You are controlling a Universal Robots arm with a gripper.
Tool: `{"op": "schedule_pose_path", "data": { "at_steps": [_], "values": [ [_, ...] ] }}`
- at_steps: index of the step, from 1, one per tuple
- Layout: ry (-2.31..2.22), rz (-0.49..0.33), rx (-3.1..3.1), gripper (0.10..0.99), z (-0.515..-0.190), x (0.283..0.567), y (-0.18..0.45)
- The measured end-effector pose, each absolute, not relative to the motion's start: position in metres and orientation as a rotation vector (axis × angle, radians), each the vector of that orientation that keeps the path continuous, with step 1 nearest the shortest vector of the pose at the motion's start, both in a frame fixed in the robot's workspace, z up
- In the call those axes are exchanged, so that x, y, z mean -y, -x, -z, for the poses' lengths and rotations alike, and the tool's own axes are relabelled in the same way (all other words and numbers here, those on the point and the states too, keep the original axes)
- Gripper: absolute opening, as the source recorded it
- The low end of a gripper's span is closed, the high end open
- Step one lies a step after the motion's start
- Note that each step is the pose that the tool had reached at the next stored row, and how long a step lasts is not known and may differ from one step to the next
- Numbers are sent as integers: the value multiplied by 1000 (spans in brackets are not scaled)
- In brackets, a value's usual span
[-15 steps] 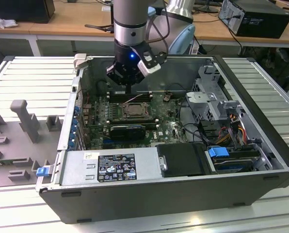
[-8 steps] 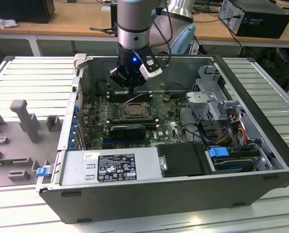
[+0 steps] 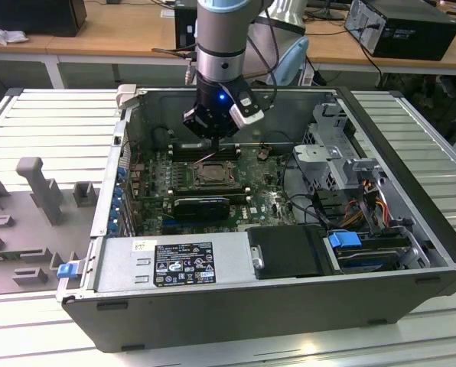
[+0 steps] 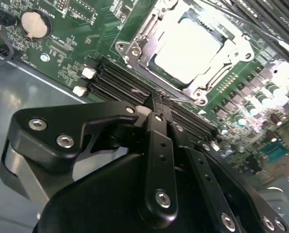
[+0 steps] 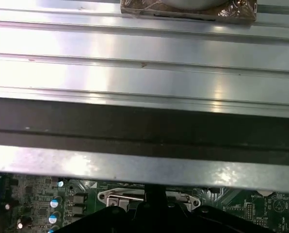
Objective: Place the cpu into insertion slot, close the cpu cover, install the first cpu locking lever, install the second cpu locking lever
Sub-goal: 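Install the first cpu locking lever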
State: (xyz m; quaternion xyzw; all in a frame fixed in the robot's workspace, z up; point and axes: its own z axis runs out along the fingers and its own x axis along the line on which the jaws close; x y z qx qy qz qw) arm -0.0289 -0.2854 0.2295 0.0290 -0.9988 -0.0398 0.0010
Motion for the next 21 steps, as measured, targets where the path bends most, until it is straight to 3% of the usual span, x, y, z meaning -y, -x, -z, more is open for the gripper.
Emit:
{"op": "schedule_pose_path", "data": {
  "at_steps": [21],
  "values": [
    [-86,103,3136,106,-204,282,17]
  ]
}}
